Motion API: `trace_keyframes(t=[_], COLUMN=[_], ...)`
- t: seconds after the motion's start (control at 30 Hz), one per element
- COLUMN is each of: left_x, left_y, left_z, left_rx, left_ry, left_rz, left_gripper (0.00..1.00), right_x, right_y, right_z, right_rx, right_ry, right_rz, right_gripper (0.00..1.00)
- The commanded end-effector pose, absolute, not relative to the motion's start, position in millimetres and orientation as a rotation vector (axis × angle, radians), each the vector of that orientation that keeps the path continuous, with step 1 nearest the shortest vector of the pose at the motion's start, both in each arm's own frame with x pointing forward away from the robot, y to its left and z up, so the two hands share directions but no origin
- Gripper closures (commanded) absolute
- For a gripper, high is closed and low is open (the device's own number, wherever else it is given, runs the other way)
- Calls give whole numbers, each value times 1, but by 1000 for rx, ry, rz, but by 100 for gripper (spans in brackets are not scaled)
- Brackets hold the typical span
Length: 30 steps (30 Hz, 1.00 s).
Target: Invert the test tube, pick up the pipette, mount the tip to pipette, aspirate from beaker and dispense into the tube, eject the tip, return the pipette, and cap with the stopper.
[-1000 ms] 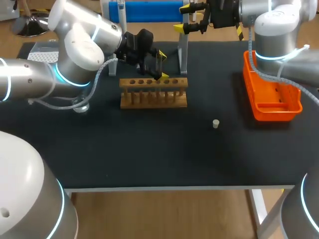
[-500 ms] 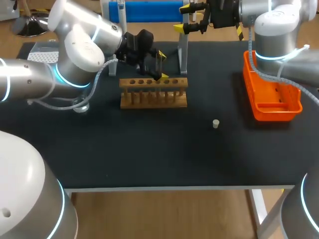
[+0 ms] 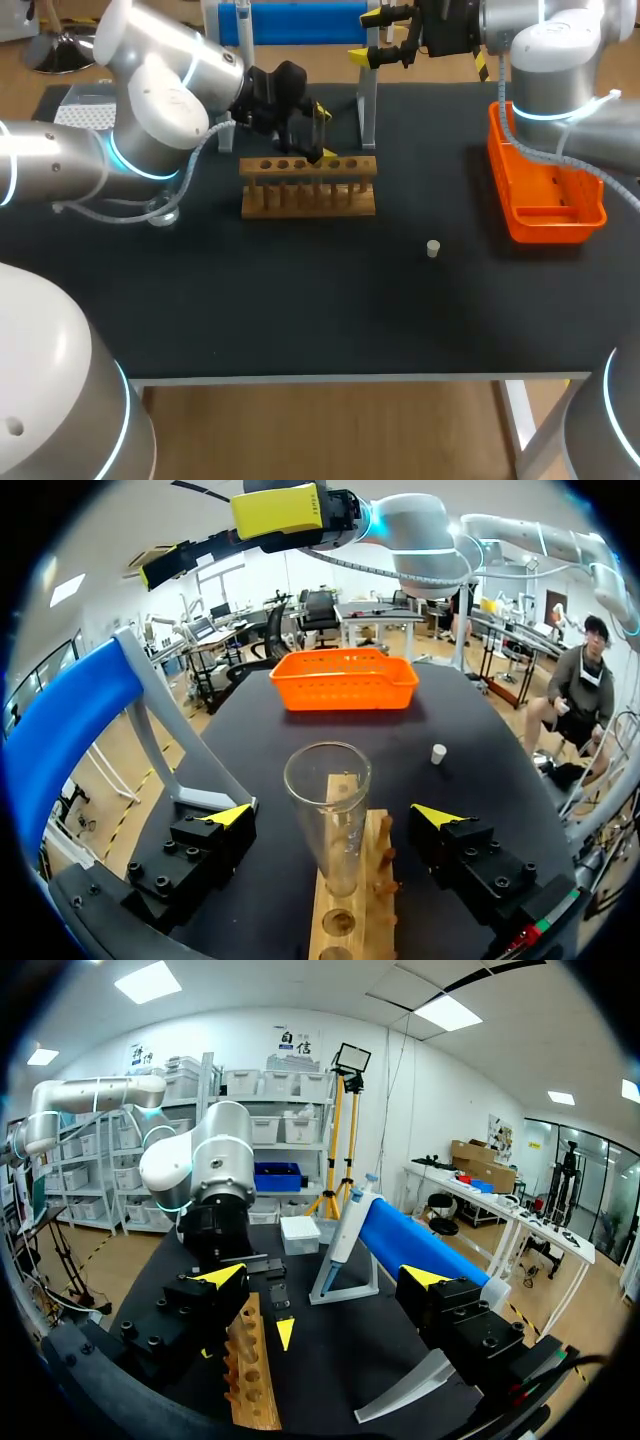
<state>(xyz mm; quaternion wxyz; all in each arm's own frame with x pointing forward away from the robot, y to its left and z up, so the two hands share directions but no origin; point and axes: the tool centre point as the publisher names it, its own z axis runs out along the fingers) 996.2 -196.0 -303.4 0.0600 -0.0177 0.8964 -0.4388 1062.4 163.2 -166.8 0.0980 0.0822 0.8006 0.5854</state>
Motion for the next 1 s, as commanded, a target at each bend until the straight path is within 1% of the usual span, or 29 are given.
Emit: trace_keyframes(t=[0.03,0.3,0.33,0.57,0.8,1.0], left_x=[995,995,995,995,995,995], left_y=[-195,-195,-195,-195,-195,-195], left_z=[-303,-303,-303,-303,-303,-303], left_rx=[-55,-55,-55,-55,-55,-55], left_ry=[2714,2714,2714,2714,2714,2714], left_rz=[-1327,-1327,-1327,-1327,-1327,-1327], left_gripper=[0,0,0,0,0,0], right_x=[1062,1062,1058,1029,985,946], right_y=[162,162,157,102,39,3], right_z=[-166,-166,-165,-165,-168,-185], right_rx=[242,242,235,208,325,444], right_ry=[2374,2374,2377,2353,2295,2259], right_rz=[1731,1731,1713,1605,1546,1526], right_gripper=[0,0,0,0,0,0])
